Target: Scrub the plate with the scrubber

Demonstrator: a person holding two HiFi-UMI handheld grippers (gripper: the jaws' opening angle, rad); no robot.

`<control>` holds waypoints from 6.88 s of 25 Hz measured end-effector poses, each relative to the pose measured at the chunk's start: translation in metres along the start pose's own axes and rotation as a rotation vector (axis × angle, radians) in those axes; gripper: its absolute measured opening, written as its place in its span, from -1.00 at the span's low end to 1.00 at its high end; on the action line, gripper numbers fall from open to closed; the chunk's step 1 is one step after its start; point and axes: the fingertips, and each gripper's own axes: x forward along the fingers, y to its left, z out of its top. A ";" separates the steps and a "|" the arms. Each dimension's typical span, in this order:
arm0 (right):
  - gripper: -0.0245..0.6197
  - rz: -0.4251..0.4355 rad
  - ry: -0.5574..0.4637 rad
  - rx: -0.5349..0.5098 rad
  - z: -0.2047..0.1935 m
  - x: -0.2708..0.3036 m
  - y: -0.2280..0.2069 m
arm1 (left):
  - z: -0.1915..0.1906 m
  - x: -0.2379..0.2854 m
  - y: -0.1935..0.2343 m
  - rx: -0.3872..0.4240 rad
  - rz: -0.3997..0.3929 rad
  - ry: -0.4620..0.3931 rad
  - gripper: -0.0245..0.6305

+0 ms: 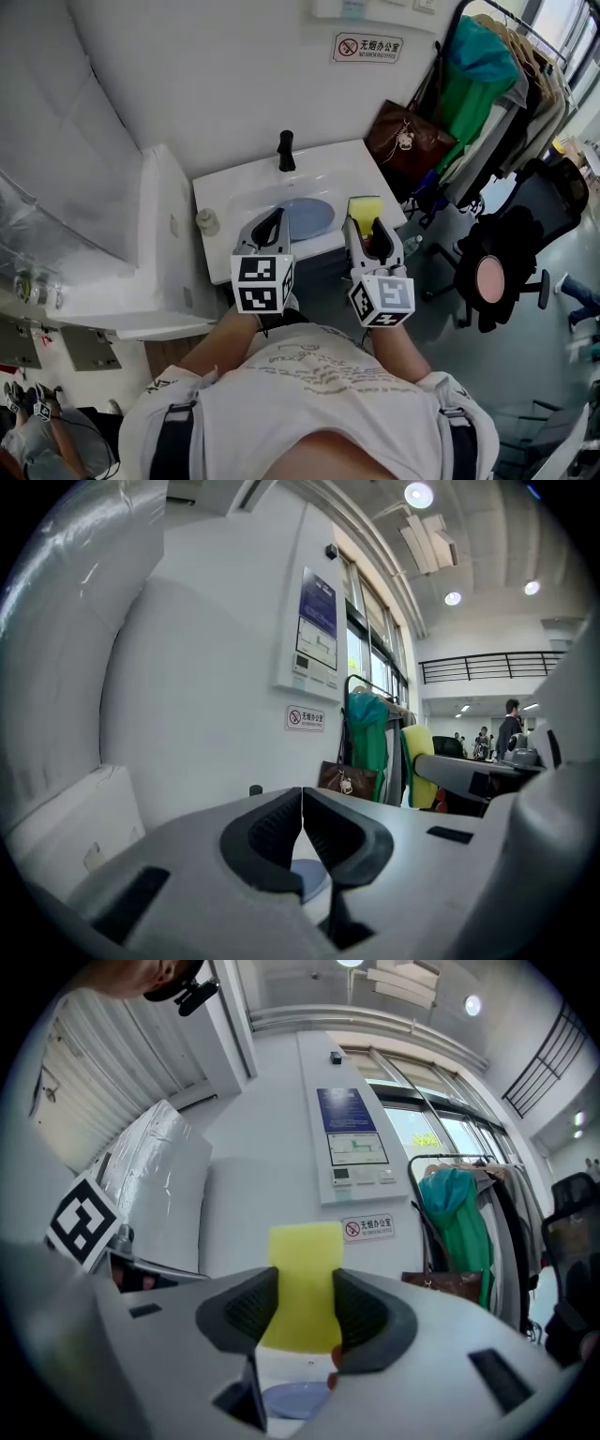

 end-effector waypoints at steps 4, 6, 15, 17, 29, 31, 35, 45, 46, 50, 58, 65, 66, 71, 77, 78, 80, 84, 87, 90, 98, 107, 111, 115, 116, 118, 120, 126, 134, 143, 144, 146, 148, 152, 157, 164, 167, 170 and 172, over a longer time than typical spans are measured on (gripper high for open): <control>-0.34 0.009 0.004 -0.007 0.001 0.028 -0.006 | 0.006 0.024 0.015 -0.012 0.007 0.002 -0.85; -0.34 0.008 0.006 -0.005 0.000 0.042 -0.009 | 0.007 0.036 0.021 -0.013 0.006 0.007 -0.85; -0.34 0.023 0.064 0.000 -0.019 0.115 -0.021 | 0.005 0.099 0.057 -0.040 0.011 0.054 -0.85; -0.34 0.025 0.073 -0.001 -0.021 0.132 -0.023 | 0.006 0.113 0.064 -0.042 0.007 0.062 -0.85; -0.34 0.081 0.136 -0.022 -0.043 0.223 -0.024 | 0.003 0.176 0.117 -0.071 0.035 0.104 -0.85; -0.34 0.091 0.149 -0.019 -0.047 0.235 -0.022 | 0.000 0.182 0.125 -0.074 0.043 0.119 -0.85; -0.34 0.134 0.173 -0.036 -0.056 0.251 -0.014 | -0.014 0.187 0.145 -0.099 0.093 0.161 -0.85; -0.34 0.247 0.249 -0.017 -0.083 0.271 -0.009 | -0.050 0.180 0.162 -0.168 0.205 0.242 -0.85; -0.34 0.261 0.257 -0.014 -0.086 0.272 -0.010 | -0.053 0.180 0.160 -0.169 0.215 0.248 -0.85; -0.34 0.319 0.283 -0.011 -0.095 0.278 -0.014 | -0.063 0.181 0.159 -0.180 0.265 0.275 -0.85; -0.34 0.406 0.374 -0.006 -0.133 0.283 -0.025 | -0.103 0.182 0.158 -0.214 0.353 0.388 -0.85; -0.34 0.479 0.479 -0.018 -0.184 0.278 -0.025 | -0.164 0.176 0.164 -0.332 0.371 0.557 -0.85; -0.34 0.485 0.495 -0.019 -0.192 0.276 -0.025 | -0.172 0.175 0.163 -0.345 0.370 0.578 -0.85; -0.34 0.495 0.585 -0.035 -0.229 0.264 -0.032 | -0.212 0.171 0.157 -0.409 0.355 0.681 -0.85; -0.34 0.502 0.659 -0.044 -0.255 0.254 -0.035 | -0.264 0.173 0.141 -0.618 0.260 0.812 -0.85; -0.34 0.500 0.664 -0.043 -0.257 0.253 -0.035 | -0.272 0.174 0.140 -0.652 0.252 0.830 -0.85; -0.34 0.493 0.668 -0.045 -0.258 0.252 -0.036 | -0.286 0.176 0.141 -0.690 0.245 0.865 -0.75; -0.34 0.463 0.674 -0.051 -0.257 0.248 -0.045 | -0.306 0.179 0.141 -0.695 0.240 0.939 -0.39; -0.34 0.439 0.678 -0.050 -0.257 0.243 -0.051 | -0.323 0.176 0.143 -0.690 0.252 1.001 -0.39; -0.34 0.424 0.683 -0.050 -0.257 0.239 -0.055 | -0.343 0.173 0.141 -0.720 0.241 1.075 -0.39; -0.34 0.384 0.675 -0.056 -0.251 0.236 -0.065 | -0.382 0.176 0.116 -0.994 0.112 1.217 -0.39; -0.34 0.348 0.680 -0.039 -0.251 0.231 -0.071 | -0.385 0.185 0.095 -1.230 -0.007 1.207 -0.63; -0.34 0.352 0.682 -0.035 -0.250 0.230 -0.068 | -0.370 0.192 0.090 -1.330 -0.042 1.132 -0.74; -0.34 0.355 0.689 -0.035 -0.251 0.230 -0.066 | -0.360 0.193 0.091 -1.388 -0.049 1.062 -0.75; -0.34 0.359 0.693 -0.035 -0.252 0.230 -0.066 | -0.359 0.192 0.091 -1.393 -0.051 1.047 -0.75; -0.34 0.369 0.711 -0.035 -0.254 0.231 -0.065 | -0.353 0.190 0.091 -1.394 -0.058 1.017 -0.75; -0.34 0.382 0.745 -0.037 -0.258 0.231 -0.066 | -0.346 0.189 0.091 -1.384 -0.071 0.992 -0.75; -0.34 0.424 0.971 -0.074 -0.291 0.224 -0.068 | -0.327 0.188 0.083 -1.322 -0.109 0.931 -0.75; -0.33 0.425 1.095 -0.173 -0.314 0.229 -0.069 | -0.306 0.194 0.067 -1.266 -0.172 0.888 -0.75; -0.33 0.377 1.158 -0.379 -0.334 0.235 -0.077 | -0.280 0.202 0.053 -1.198 -0.260 0.831 -0.75; -0.33 0.374 1.162 -0.390 -0.335 0.237 -0.077 | -0.278 0.202 0.052 -1.171 -0.271 0.830 -0.75; -0.33 0.371 1.167 -0.409 -0.337 0.239 -0.076 | -0.275 0.201 0.048 -1.121 -0.296 0.833 -0.75; -0.33 0.376 1.168 -0.429 -0.339 0.240 -0.074 | -0.273 0.201 0.045 -1.101 -0.312 0.833 -0.75; -0.33 0.399 1.156 -0.442 -0.336 0.244 -0.059 | -0.269 0.202 0.046 -1.079 -0.324 0.817 -0.75; -0.33 0.467 1.118 -0.443 -0.332 0.247 -0.029 | -0.264 0.205 0.046 -1.043 -0.323 0.802 -0.73; -0.33 0.635 1.078 -0.433 -0.328 0.236 0.014 | -0.264 0.202 0.055 -1.038 -0.306 0.779 -0.73; -0.33 0.695 1.056 -0.442 -0.325 0.230 0.024 | -0.262 0.200 0.055 -1.047 -0.308 0.772 -0.73; -0.31 0.699 1.060 -0.446 -0.326 0.229 0.021 | -0.262 0.197 0.054 -1.042 -0.319 0.765 -0.73; -0.30 0.679 1.068 -0.453 -0.328 0.232 0.013 | -0.261 0.196 0.055 -1.033 -0.324 0.760 -0.72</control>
